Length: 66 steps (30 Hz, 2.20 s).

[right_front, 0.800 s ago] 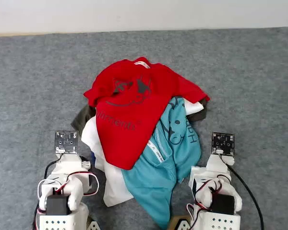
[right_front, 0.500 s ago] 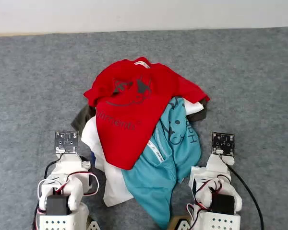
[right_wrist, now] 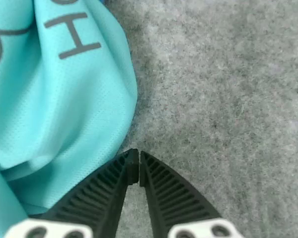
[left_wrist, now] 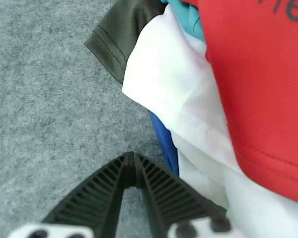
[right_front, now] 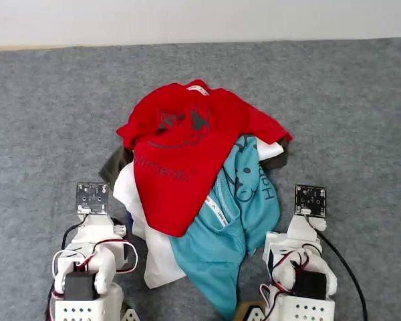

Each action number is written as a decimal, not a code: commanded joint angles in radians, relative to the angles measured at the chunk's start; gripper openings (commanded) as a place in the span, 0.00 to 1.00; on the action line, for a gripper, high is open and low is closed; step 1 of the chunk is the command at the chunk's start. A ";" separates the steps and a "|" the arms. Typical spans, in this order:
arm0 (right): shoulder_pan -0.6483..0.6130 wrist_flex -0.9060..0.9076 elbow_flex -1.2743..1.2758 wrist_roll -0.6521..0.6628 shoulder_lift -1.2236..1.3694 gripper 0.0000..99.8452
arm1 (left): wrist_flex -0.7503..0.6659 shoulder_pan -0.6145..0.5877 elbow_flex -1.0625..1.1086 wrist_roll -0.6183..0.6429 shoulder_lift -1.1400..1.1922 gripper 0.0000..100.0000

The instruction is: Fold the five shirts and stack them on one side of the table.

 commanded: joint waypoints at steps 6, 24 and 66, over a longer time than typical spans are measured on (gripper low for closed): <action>-0.004 0.008 0.015 0.009 -0.007 0.01 | 0.006 0.002 -0.005 -0.003 -0.011 0.01; -0.004 0.008 0.015 0.009 -0.007 0.01 | 0.006 0.002 -0.005 -0.003 -0.011 0.01; -0.004 0.008 0.015 0.009 -0.007 0.01 | -0.029 0.075 -0.390 -0.023 -0.003 0.01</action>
